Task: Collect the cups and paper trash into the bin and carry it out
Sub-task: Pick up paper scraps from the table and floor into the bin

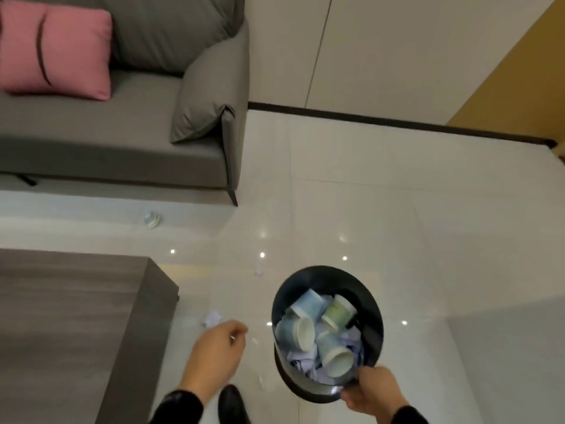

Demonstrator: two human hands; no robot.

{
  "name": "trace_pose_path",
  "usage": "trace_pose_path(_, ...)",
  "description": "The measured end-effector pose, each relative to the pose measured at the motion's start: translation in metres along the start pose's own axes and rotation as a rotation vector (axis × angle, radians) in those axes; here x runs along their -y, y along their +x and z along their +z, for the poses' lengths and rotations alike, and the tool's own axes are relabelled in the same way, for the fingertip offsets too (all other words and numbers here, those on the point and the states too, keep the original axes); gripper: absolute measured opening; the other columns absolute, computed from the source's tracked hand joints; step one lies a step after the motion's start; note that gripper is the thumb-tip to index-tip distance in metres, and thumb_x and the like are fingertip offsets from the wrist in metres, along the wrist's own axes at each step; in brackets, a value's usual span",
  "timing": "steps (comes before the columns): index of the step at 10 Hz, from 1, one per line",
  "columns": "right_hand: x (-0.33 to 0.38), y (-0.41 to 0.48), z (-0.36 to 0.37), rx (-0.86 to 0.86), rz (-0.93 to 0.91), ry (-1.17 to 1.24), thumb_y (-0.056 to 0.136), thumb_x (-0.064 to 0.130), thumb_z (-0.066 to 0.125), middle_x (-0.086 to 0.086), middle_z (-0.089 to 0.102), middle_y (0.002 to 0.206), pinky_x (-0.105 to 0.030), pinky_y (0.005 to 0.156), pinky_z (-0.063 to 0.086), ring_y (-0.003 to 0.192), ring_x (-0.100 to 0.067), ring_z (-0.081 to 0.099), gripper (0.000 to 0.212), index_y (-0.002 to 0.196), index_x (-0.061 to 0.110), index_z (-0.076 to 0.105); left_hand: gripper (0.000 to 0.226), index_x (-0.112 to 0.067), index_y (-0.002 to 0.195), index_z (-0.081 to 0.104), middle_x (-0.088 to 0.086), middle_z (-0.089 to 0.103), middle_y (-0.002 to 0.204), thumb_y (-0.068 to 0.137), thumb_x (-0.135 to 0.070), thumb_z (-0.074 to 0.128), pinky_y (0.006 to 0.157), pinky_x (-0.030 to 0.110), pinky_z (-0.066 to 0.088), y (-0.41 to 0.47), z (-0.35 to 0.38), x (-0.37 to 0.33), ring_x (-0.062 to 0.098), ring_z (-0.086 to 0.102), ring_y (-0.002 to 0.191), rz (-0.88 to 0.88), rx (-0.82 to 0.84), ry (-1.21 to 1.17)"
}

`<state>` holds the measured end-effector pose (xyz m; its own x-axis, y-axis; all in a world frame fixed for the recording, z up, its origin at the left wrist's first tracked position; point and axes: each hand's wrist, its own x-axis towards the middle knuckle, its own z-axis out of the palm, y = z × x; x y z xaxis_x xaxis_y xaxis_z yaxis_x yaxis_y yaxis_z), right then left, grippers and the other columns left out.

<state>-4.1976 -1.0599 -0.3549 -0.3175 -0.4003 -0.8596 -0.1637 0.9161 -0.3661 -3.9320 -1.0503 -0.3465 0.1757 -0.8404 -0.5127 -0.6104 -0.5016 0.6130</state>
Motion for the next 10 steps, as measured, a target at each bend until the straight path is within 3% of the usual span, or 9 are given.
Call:
trace_pose_path(1, 0.017, 0.059, 0.015, -0.014, 0.03, -0.025, 0.092, 0.004, 0.045, -0.016, 0.063, 0.069, -0.028, 0.05, 0.055, 0.057, -0.025, 0.063, 0.025, 0.068, 0.005, 0.054, 0.021, -0.026, 0.101, 0.065, -0.003, 0.071, 0.098, 0.087, -0.023, 0.051, 0.076, 0.02, 0.042, 0.048, 0.029, 0.008, 0.016, 0.064, 0.091, -0.064, 0.062, 0.036)
trace_pose_path(2, 0.028, 0.123, 0.024, -0.032, 0.058, -0.068, 0.09, 0.0, 0.045, -0.017, 0.062, 0.073, -0.028, 0.05, 0.054, 0.06, -0.026, 0.063, 0.022, 0.07, 0.004, 0.053, 0.022, -0.026, 0.103, 0.064, -0.004, 0.067, 0.088, 0.087, -0.022, 0.05, 0.075, 0.022, 0.044, 0.083, 0.064, 0.019, 0.015, 0.061, 0.079, -0.074, 0.101, 0.029)
trace_pose_path(3, 0.024, 0.204, 0.035, -0.021, 0.095, -0.141, 0.089, -0.01, 0.039, -0.019, 0.06, 0.066, -0.024, 0.037, 0.051, 0.041, -0.022, 0.061, 0.023, 0.071, -0.003, 0.052, 0.024, -0.025, 0.106, 0.063, -0.005, 0.069, 0.095, 0.088, -0.023, 0.048, 0.075, 0.021, 0.042, 0.127, 0.112, 0.044, 0.013, 0.059, 0.081, -0.108, 0.086, 0.044)
trace_pose_path(5, 0.004, 0.355, 0.058, -0.011, 0.065, -0.33, 0.09, 0.0, 0.045, -0.015, 0.06, 0.067, -0.026, 0.044, 0.052, 0.055, -0.024, 0.061, 0.019, 0.073, 0.001, 0.054, 0.027, -0.023, 0.112, 0.06, 0.001, 0.068, 0.107, 0.089, -0.022, 0.045, 0.081, 0.021, 0.04, 0.214, 0.218, 0.077, 0.019, 0.061, 0.093, -0.188, 0.118, 0.022)
trace_pose_path(6, -0.005, 0.408, 0.056, -0.013, 0.107, -0.392, 0.09, 0.0, 0.045, -0.015, 0.059, 0.065, -0.026, 0.04, 0.051, 0.055, -0.025, 0.059, 0.015, 0.091, -0.006, 0.058, 0.029, -0.021, 0.114, 0.059, 0.002, 0.066, 0.113, 0.089, -0.021, 0.044, 0.082, 0.023, 0.04, 0.249, 0.26, 0.09, 0.021, 0.06, 0.097, -0.203, 0.132, 0.027)
trace_pose_path(7, -0.015, 0.442, 0.042, -0.048, 0.142, -0.436, 0.091, -0.002, 0.04, -0.017, 0.057, 0.065, -0.026, 0.038, 0.049, 0.053, -0.027, 0.056, 0.027, 0.111, -0.018, 0.05, 0.029, -0.02, 0.114, 0.059, 0.002, 0.065, 0.115, 0.089, -0.021, 0.044, 0.084, 0.024, 0.041, 0.272, 0.291, 0.1, 0.021, 0.06, 0.098, -0.228, 0.157, 0.019)
trace_pose_path(8, -0.026, 0.455, 0.033, -0.091, 0.108, -0.434, 0.094, 0.004, 0.039, -0.024, 0.059, 0.088, -0.027, 0.043, 0.051, 0.056, -0.028, 0.057, 0.033, 0.12, -0.015, 0.047, 0.029, -0.019, 0.114, 0.059, 0.002, 0.066, 0.114, 0.089, -0.021, 0.044, 0.084, 0.026, 0.043, 0.282, 0.309, 0.107, 0.021, 0.06, 0.096, -0.258, 0.168, 0.022)
trace_pose_path(9, -0.038, 0.451, 0.038, -0.153, 0.049, -0.35, 0.096, 0.018, 0.039, -0.028, 0.061, 0.104, -0.04, 0.063, 0.051, 0.073, -0.037, 0.061, 0.038, 0.119, -0.011, 0.049, 0.028, -0.02, 0.113, 0.059, 0.002, 0.066, 0.113, 0.09, -0.021, 0.044, 0.085, 0.028, 0.045, 0.286, 0.315, 0.11, 0.021, 0.06, 0.095, -0.282, 0.18, 0.035)
trace_pose_path(10, -0.054, 0.412, 0.063, -0.122, 0.112, -0.182, 0.092, 0.043, 0.039, -0.022, 0.06, 0.101, -0.037, 0.065, 0.047, 0.08, -0.036, 0.062, 0.051, 0.117, -0.001, 0.049, 0.028, -0.02, 0.112, 0.06, 0.002, 0.066, 0.112, 0.089, -0.021, 0.044, 0.085, 0.027, 0.045, 0.285, 0.308, 0.11, 0.021, 0.06, 0.095, -0.296, 0.178, 0.019)
